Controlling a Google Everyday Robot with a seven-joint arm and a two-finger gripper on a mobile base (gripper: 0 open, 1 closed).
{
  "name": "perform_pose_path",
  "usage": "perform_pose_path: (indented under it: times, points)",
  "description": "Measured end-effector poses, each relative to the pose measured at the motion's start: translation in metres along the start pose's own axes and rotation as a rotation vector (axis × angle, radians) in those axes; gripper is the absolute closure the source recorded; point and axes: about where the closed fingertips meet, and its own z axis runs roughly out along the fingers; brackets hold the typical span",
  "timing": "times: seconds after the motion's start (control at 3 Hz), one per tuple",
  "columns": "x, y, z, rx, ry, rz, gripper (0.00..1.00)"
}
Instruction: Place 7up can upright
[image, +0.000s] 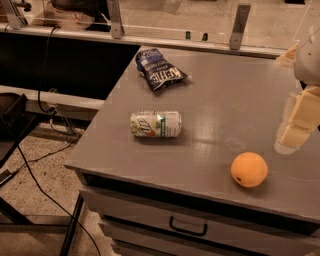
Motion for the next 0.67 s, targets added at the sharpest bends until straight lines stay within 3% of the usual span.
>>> perform_pose_path:
  times: [0.67]
  points:
    - [-0.0030,-0.0049,0.0013,0.008,-0.019,-0.004,0.00]
